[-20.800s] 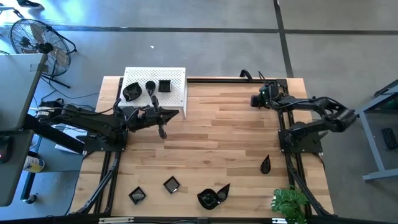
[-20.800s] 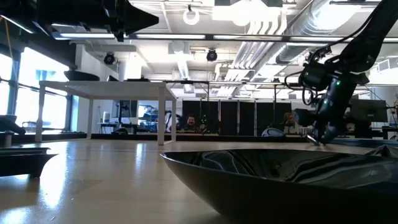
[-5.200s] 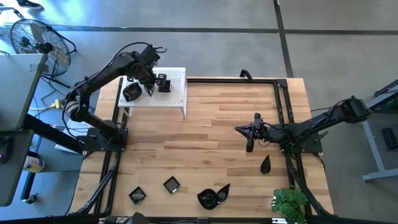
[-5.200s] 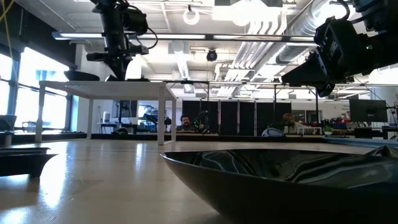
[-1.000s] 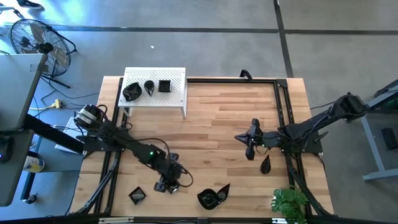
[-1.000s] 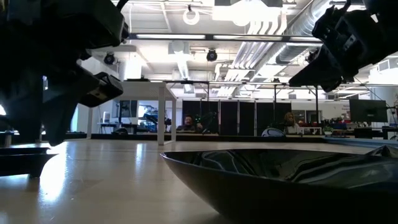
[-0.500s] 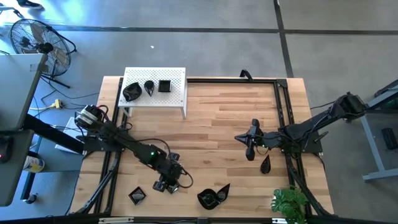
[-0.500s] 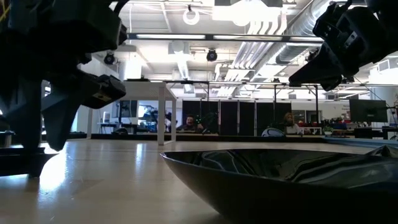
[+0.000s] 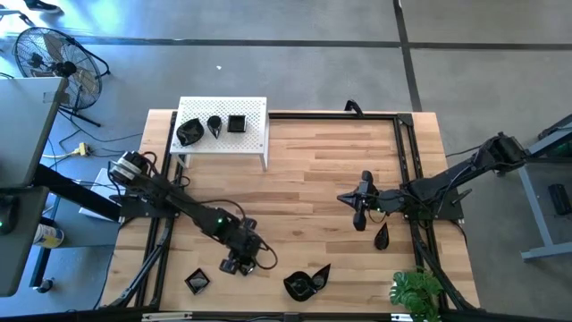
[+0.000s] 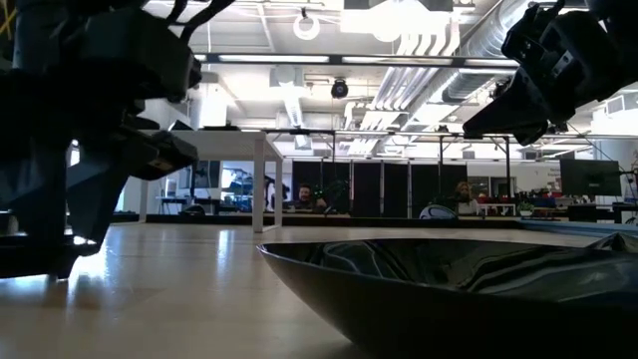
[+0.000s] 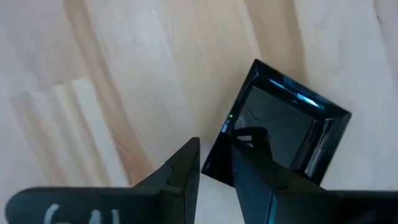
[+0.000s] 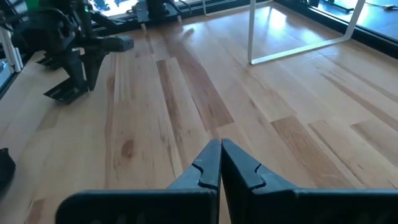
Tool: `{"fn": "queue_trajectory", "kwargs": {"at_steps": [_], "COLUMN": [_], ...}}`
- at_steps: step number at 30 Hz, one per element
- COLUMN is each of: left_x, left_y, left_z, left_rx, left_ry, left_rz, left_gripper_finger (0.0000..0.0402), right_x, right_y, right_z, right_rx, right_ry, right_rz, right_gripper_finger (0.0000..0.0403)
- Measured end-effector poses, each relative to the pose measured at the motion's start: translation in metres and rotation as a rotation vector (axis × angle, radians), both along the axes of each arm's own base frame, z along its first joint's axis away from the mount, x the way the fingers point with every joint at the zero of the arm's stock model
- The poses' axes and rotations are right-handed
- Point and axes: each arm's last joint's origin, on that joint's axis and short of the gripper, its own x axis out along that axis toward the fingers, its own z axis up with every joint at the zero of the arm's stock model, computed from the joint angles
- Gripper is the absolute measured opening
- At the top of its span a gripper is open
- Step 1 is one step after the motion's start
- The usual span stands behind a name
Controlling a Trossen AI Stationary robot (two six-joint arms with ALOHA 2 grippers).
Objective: Pick & Place Mini shaped plates
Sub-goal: Stack the right black square plate on the top of the stacked black square plates on the shelf
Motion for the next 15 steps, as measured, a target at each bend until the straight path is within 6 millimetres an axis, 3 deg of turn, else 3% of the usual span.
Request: {"fn": "queue_trajectory", "kwargs": {"at_steps": [9, 15], "left_x": [-0.008, -0.006], "left_y": [0.008, 0.013], "left_z": [0.020, 0.023], "left_rx": [0.054, -0.024], "left_ry": [-0.035, -0.001], "left_rz": [0.072, 0.085], "left_gripper_finger": [0.0086, 0.0053], "right_x": [0.000, 0.000], "right_y": [0.000, 0.000], "right_z": [0.000, 0.000], "right_rx": [-0.003, -0.002], "right_ry": [0.000, -0.004], "right_rz": [-0.002, -0.003], "right_gripper_finger": [0.0001, 0.0001]}}
